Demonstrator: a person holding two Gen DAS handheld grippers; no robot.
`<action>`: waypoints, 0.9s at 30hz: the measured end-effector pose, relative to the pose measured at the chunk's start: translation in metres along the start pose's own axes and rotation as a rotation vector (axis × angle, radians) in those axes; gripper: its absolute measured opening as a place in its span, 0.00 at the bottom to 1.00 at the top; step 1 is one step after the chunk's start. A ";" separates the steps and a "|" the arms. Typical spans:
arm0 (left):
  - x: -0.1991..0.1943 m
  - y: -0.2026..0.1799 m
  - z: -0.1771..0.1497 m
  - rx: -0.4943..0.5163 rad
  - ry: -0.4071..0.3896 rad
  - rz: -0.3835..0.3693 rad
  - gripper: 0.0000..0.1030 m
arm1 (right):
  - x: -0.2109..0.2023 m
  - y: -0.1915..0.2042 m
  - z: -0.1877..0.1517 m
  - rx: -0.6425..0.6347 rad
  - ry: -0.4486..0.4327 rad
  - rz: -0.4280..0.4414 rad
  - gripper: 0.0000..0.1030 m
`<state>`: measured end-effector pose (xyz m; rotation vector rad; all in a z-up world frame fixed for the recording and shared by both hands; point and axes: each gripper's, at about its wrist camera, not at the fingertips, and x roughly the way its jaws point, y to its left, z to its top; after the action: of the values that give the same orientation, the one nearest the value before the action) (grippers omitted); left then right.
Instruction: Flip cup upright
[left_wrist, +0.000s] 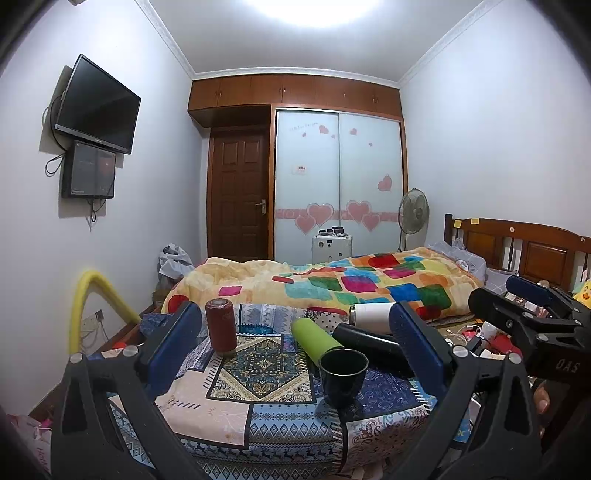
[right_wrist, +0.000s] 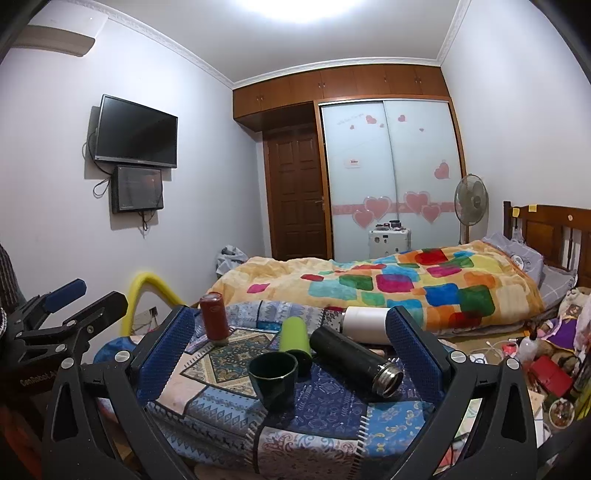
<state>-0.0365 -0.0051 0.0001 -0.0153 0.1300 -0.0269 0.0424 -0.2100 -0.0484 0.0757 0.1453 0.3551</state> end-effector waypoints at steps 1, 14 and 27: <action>0.000 0.000 0.000 0.000 0.000 0.000 1.00 | 0.000 0.000 0.000 0.001 0.001 0.000 1.00; 0.003 -0.005 -0.001 0.003 0.013 -0.009 1.00 | 0.000 -0.001 0.002 -0.001 -0.005 0.004 1.00; 0.004 -0.006 -0.001 -0.003 0.018 -0.021 1.00 | -0.001 0.000 0.004 -0.001 -0.009 0.004 1.00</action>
<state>-0.0326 -0.0110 -0.0013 -0.0196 0.1477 -0.0476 0.0423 -0.2105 -0.0444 0.0767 0.1359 0.3588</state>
